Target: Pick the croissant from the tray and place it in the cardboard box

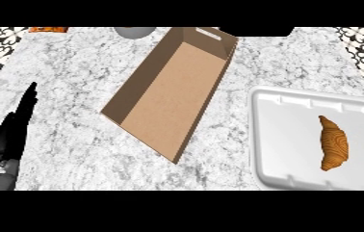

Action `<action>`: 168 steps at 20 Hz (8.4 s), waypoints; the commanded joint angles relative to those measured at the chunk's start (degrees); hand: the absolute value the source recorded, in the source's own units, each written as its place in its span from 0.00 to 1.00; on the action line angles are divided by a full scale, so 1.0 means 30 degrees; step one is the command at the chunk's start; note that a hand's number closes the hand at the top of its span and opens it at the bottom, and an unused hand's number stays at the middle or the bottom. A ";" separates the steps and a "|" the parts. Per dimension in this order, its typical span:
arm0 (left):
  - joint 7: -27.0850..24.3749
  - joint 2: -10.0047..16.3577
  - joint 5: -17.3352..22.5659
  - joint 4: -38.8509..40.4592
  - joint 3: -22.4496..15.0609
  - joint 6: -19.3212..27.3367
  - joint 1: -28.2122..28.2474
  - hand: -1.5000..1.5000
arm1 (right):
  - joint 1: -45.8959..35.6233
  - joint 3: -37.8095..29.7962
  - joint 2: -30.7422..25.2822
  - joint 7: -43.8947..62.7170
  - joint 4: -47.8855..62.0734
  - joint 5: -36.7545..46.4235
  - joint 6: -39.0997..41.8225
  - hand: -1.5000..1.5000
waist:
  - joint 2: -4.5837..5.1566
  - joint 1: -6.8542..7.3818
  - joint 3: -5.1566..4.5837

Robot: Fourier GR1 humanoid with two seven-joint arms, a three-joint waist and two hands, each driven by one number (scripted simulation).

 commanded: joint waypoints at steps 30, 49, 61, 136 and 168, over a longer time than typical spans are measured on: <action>0.1458 -0.1525 -0.2422 -0.0754 0.1801 -0.1210 -0.0245 0.50 | -0.7160 0.4299 0.0028 0.7540 0.0831 1.4966 0.3963 0.00 | -0.0094 0.0157 -0.0061; 0.2017 -0.2436 -0.3714 -0.0851 0.3833 -0.3402 -0.0496 0.50 | -0.3951 0.1539 0.1613 0.7385 -0.4515 1.6309 0.6844 0.00 | -0.0108 0.0040 -0.0064; 0.0929 -0.2658 -0.4238 0.0071 0.5076 -0.4423 -0.0687 0.50 | -0.4453 0.1696 0.4068 0.9212 -0.2086 2.0067 0.5710 0.00 | -0.0084 0.0107 -0.0061; 0.0971 -0.4988 -0.6542 0.0492 0.4758 -0.5017 -0.2506 0.50 | -2.6207 0.1896 1.7018 1.6667 1.3493 1.0168 -0.7061 0.00 | 0.0414 0.2000 -0.0086; 0.0436 -0.4621 -0.6371 -0.0039 0.6083 -0.5052 -0.1104 0.50 | -2.1900 -0.4406 0.7837 0.6491 1.4289 0.4120 -0.2444 0.00 | 0.0143 0.0506 -0.0046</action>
